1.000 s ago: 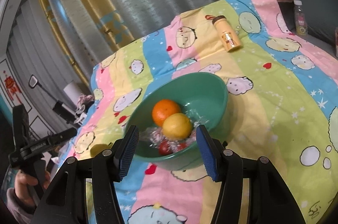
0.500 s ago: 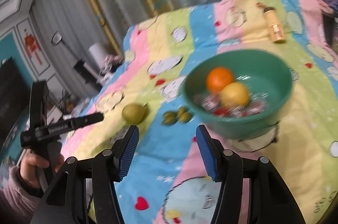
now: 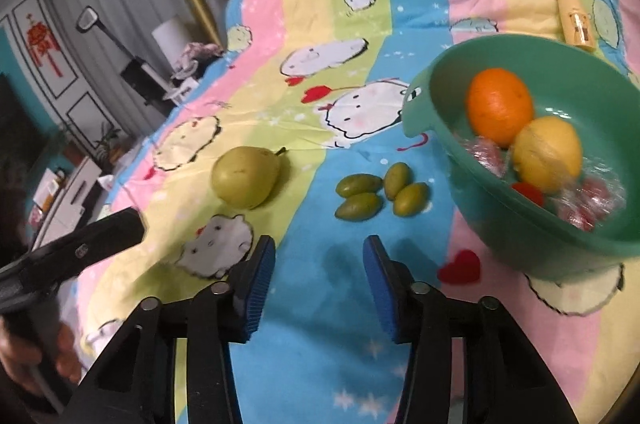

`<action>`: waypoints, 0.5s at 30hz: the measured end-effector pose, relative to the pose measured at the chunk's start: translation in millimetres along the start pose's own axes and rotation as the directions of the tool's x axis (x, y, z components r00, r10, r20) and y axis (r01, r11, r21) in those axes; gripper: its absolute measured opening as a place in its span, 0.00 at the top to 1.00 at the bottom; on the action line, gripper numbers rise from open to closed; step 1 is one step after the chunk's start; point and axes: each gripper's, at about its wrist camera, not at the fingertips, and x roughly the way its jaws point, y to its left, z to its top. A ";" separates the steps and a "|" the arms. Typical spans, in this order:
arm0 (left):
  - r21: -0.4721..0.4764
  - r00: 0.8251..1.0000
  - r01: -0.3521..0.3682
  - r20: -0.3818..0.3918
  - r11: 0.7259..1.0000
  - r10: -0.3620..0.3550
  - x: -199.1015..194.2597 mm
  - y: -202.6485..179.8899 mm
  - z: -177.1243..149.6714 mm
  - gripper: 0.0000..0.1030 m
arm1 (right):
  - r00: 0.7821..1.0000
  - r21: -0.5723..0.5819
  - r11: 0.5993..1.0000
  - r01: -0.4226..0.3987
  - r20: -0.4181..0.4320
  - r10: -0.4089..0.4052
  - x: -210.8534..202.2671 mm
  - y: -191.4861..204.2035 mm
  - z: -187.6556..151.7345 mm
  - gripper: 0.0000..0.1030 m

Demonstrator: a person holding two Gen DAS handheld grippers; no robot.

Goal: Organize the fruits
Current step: 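Move both grippers toward the green olives beside the pear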

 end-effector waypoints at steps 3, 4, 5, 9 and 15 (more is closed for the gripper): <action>-0.004 1.000 0.016 -0.003 1.000 -0.016 1.1 6.2 -0.8 0.19 | 0.999 0.016 0.999 0.038 -0.014 -0.038 15.8 -0.6 4.9 0.62; -0.004 1.000 0.022 -0.004 1.000 -0.022 2.0 8.1 -0.9 0.19 | 0.999 0.024 0.999 0.045 -0.016 -0.045 19.5 -1.2 6.2 0.64; -0.003 1.000 0.028 -0.006 1.000 -0.028 2.8 9.2 -1.2 0.19 | 0.998 0.032 0.998 0.062 -0.020 -0.061 23.7 -1.9 7.7 0.64; 0.005 0.998 0.057 -0.014 0.998 -0.057 6.7 10.6 -0.5 0.19 | 0.993 0.055 0.992 0.118 -0.022 -0.117 35.4 -3.3 12.4 0.64; 0.014 0.996 0.087 -0.030 0.996 -0.087 12.9 8.5 -2.5 0.19 | 0.985 0.048 0.984 0.170 -0.020 -0.169 42.4 -4.3 17.8 0.71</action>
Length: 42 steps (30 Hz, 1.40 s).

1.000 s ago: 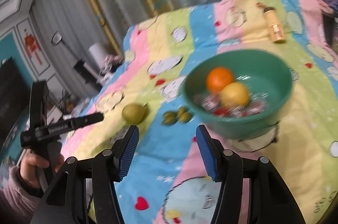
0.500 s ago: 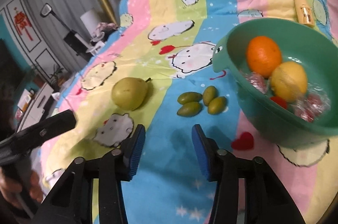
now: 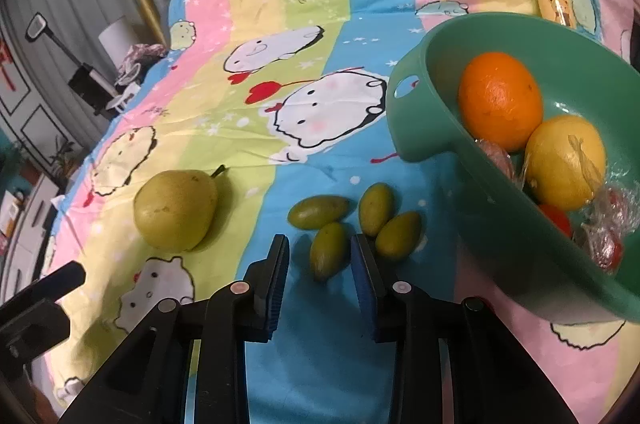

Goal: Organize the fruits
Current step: 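Move both grippers toward the green olives beside the pear, then close the left gripper on a green olive while the right gripper grasps another olive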

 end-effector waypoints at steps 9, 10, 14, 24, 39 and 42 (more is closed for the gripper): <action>0.048 0.999 0.030 -0.023 0.998 -0.029 10.4 -16.2 0.1 0.20 | 0.997 -0.018 0.997 -0.080 -0.007 0.080 -14.9 -11.9 -6.8 0.80; 0.060 0.999 0.031 -0.024 0.998 -0.030 12.6 -19.0 1.1 0.21 | 0.996 -0.022 0.995 -0.094 -0.008 0.094 -19.6 -13.0 -9.4 0.80; 0.108 0.998 0.053 -0.031 0.993 -0.050 23.9 -32.8 8.8 0.22 | 0.987 -0.035 0.987 -0.159 0.008 0.160 -48.0 -22.2 -23.5 0.80; 0.309 0.994 0.083 -0.100 0.948 -0.054 90.5 -73.4 31.4 0.43 | 0.976 0.005 0.977 -0.214 0.038 0.214 -87.6 -56.7 -44.8 0.80; 0.443 0.980 0.070 -0.196 0.894 0.020 144.0 -79.2 33.3 0.65 | 0.958 0.058 0.957 -0.284 0.062 0.281 -85.5 -76.8 -46.4 0.80; 0.438 0.981 0.060 -0.191 0.897 0.028 146.9 -79.2 33.3 0.72 | 0.958 0.063 0.957 -0.284 0.061 0.280 -84.9 -78.7 -46.6 0.80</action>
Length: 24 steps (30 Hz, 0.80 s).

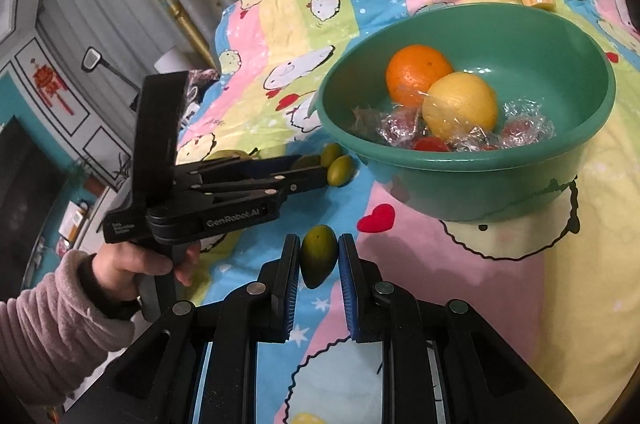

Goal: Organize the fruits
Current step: 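Close the left gripper on a green olive while the right gripper grasps another olive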

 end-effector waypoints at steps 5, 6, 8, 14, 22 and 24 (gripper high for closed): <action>-0.059 1.000 -0.009 0.003 0.998 0.009 -0.6 7.3 0.6 0.82 | 1.000 -0.003 1.000 0.002 0.001 -0.002 -0.6 -0.3 -0.5 0.80; -0.057 1.000 -0.017 0.004 0.998 0.017 -1.3 5.8 -0.4 0.82 | 1.000 -0.004 1.000 0.002 0.001 -0.002 -0.7 -0.2 -0.9 0.80; -0.066 1.000 -0.019 0.006 0.998 0.019 -3.1 4.8 -1.5 0.82 | 1.000 -0.005 1.000 0.001 0.000 -0.001 -1.1 0.3 -1.2 0.80; -0.134 1.000 -0.009 0.028 0.991 0.013 -21.1 4.9 -6.7 0.82 | 1.000 -0.023 1.000 -0.004 0.004 0.004 -3.9 6.4 0.6 0.80; -0.191 0.996 -0.008 0.081 0.982 0.024 -63.7 -9.0 -11.7 0.82 | 1.000 -0.045 0.999 -0.016 0.021 0.017 -12.9 18.1 3.1 0.80; -0.199 0.996 -0.010 0.089 0.980 0.028 -71.9 -12.4 -13.1 0.82 | 0.999 -0.053 0.998 -0.016 0.028 0.018 -16.4 21.9 3.7 0.80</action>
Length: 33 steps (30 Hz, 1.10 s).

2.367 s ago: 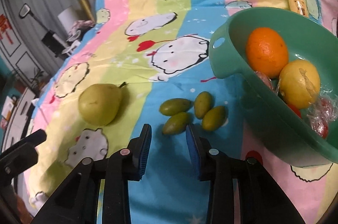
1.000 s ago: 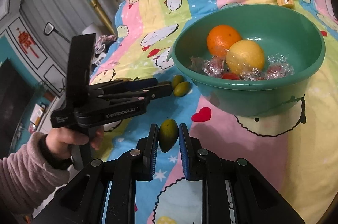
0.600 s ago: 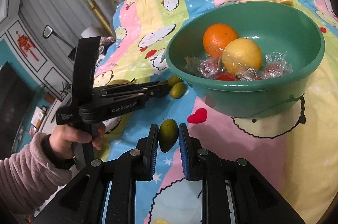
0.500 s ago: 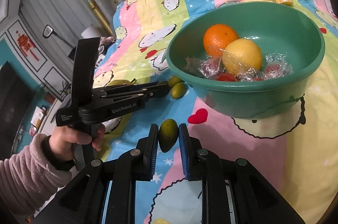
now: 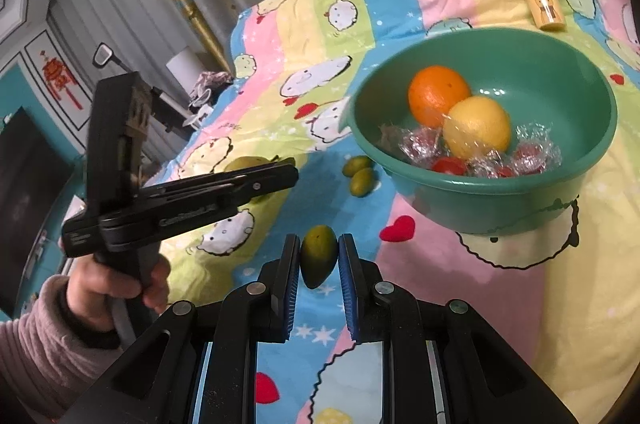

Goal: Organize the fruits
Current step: 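Close the left gripper on a green olive while the right gripper grasps another olive, then lift both held olives and carry them over the green basin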

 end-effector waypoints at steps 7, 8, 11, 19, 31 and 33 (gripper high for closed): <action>-0.013 0.999 0.004 0.032 1.000 -0.004 -25.6 -12.1 -4.0 0.82 | 0.999 -0.020 1.000 -0.005 0.033 0.006 -15.2 9.5 3.0 0.80; -0.016 0.999 0.006 0.034 1.000 -0.006 -29.0 -13.6 -4.8 0.82 | 0.999 -0.022 1.000 -0.005 0.038 0.006 -17.4 10.2 3.5 0.80; -0.012 0.999 0.000 0.043 1.000 0.000 -35.8 -19.4 -5.5 0.82 | 0.999 -0.027 1.000 -0.004 0.054 0.005 -24.4 12.5 4.4 0.80; 0.011 0.998 0.012 0.063 1.000 -0.013 -47.1 -35.4 -1.4 0.82 | 0.995 -0.028 1.000 0.006 0.100 -0.004 -42.3 10.6 8.0 0.80; 0.087 0.995 0.024 0.091 0.996 -0.032 -51.5 -68.5 14.7 0.82 | 0.984 -0.006 0.999 0.037 0.175 -0.036 -63.6 -6.4 18.1 0.79; 0.102 0.995 0.024 0.095 0.994 -0.034 -50.8 -74.2 18.2 0.82 | 0.981 -0.002 0.999 0.042 0.187 -0.041 -66.8 -9.9 19.2 0.80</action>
